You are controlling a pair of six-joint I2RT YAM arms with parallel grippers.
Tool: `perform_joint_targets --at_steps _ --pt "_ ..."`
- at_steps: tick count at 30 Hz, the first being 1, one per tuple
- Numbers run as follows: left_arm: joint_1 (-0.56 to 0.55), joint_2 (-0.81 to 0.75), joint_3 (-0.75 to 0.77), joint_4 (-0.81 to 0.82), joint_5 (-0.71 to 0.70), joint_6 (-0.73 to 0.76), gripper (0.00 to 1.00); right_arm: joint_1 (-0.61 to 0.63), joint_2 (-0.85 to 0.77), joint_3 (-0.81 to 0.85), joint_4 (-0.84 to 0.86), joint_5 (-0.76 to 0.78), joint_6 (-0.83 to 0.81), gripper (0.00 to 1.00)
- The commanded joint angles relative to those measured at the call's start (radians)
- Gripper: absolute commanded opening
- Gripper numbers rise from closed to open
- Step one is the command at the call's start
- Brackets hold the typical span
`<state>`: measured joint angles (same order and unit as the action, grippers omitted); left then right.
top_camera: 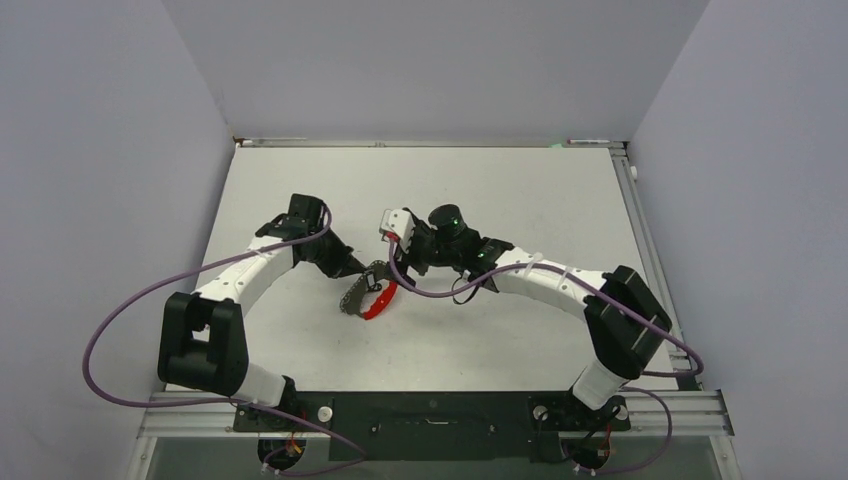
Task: Remove the keys from the keyring
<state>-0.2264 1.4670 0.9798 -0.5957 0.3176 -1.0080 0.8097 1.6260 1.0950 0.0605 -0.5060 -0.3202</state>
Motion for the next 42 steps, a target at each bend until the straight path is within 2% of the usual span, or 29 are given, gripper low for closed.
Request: perform_joint_targets --at_steps 1,7,23,26,29,33,37,40,42 --pt "0.022 -0.039 -0.029 0.073 0.084 -0.097 0.00 0.047 0.057 0.031 0.089 0.084 0.003 0.83" --pt "0.037 -0.038 -0.048 0.103 0.127 -0.121 0.00 0.087 0.169 0.099 0.084 0.097 -0.043 0.73" --pt "0.039 -0.024 -0.066 0.136 0.157 -0.135 0.00 0.100 0.210 0.177 0.039 0.086 -0.059 0.60" --pt "0.039 -0.024 -0.067 0.135 0.159 -0.135 0.00 0.100 0.213 0.187 0.025 0.081 -0.068 0.52" --pt "0.039 -0.026 -0.067 0.137 0.166 -0.136 0.00 0.101 0.219 0.187 0.017 0.086 -0.084 0.40" --pt "0.042 -0.028 -0.069 0.137 0.172 -0.138 0.00 0.103 0.218 0.177 0.009 0.090 -0.100 0.37" --pt "0.049 -0.029 -0.075 0.146 0.183 -0.139 0.00 0.105 0.215 0.157 0.006 0.106 -0.134 0.29" --pt "0.055 -0.030 -0.078 0.152 0.191 -0.141 0.00 0.105 0.213 0.147 -0.002 0.124 -0.154 0.19" --pt "0.061 -0.030 -0.081 0.153 0.197 -0.142 0.00 0.105 0.205 0.135 -0.005 0.137 -0.166 0.07"
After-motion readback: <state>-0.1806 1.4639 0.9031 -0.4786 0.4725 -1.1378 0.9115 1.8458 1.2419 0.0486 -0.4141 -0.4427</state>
